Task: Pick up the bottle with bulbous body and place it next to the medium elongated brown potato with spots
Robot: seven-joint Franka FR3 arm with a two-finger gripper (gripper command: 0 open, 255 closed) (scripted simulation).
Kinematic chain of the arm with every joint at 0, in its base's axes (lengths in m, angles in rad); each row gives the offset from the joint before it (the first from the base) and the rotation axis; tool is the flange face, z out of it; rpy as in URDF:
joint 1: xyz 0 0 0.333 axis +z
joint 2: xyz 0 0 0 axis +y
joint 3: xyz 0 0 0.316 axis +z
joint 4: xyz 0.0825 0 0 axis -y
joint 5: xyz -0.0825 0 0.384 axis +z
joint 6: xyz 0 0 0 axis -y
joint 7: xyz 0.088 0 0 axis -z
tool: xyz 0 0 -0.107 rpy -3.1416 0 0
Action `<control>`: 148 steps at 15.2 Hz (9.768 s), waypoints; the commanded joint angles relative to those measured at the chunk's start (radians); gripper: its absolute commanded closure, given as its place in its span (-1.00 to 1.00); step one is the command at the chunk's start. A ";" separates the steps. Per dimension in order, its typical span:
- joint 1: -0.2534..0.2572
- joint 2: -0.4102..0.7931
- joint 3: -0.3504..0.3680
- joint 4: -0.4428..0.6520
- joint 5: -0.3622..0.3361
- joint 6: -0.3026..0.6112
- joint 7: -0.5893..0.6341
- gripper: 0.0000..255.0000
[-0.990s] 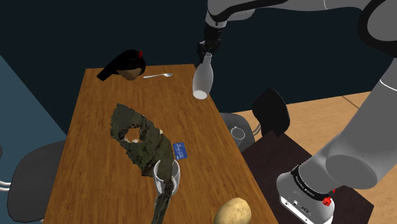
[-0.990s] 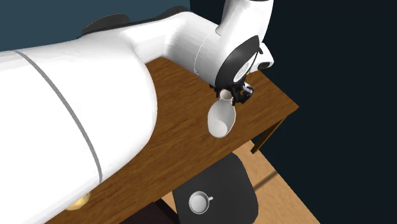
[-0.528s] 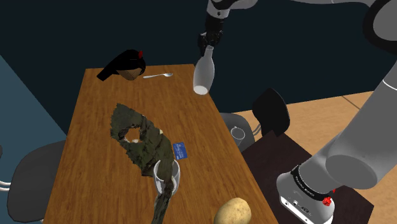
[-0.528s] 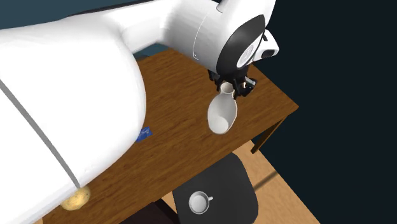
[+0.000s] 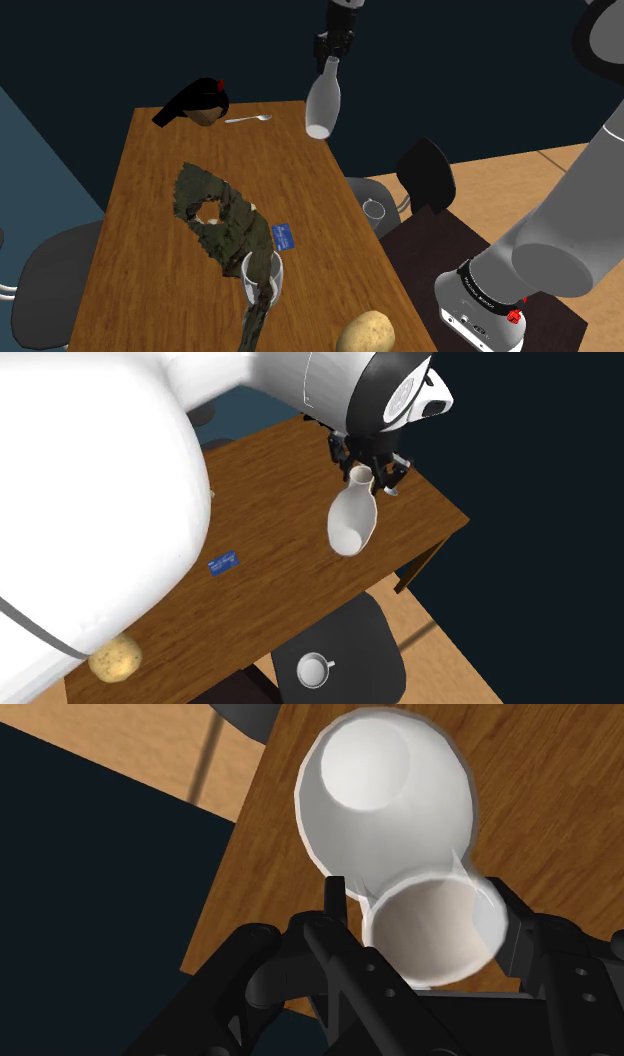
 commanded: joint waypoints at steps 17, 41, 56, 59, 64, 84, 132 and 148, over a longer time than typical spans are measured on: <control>0.001 0.045 0.000 0.306 -0.002 -0.261 0.010 1.00; 0.072 -0.036 0.029 0.445 -0.015 -0.477 0.114 1.00; 0.209 -0.410 0.177 0.000 0.005 -0.399 0.398 1.00; 0.234 -0.455 0.216 -0.041 0.017 -0.400 0.462 1.00; 0.275 -0.510 0.286 -0.084 0.040 -0.406 0.572 1.00; 0.405 -0.440 0.680 0.046 0.060 -0.445 1.102 1.00; 0.502 -0.299 0.919 -0.342 -0.034 0.045 1.429 1.00; 0.503 -0.213 0.947 -0.501 -0.117 0.252 1.502 1.00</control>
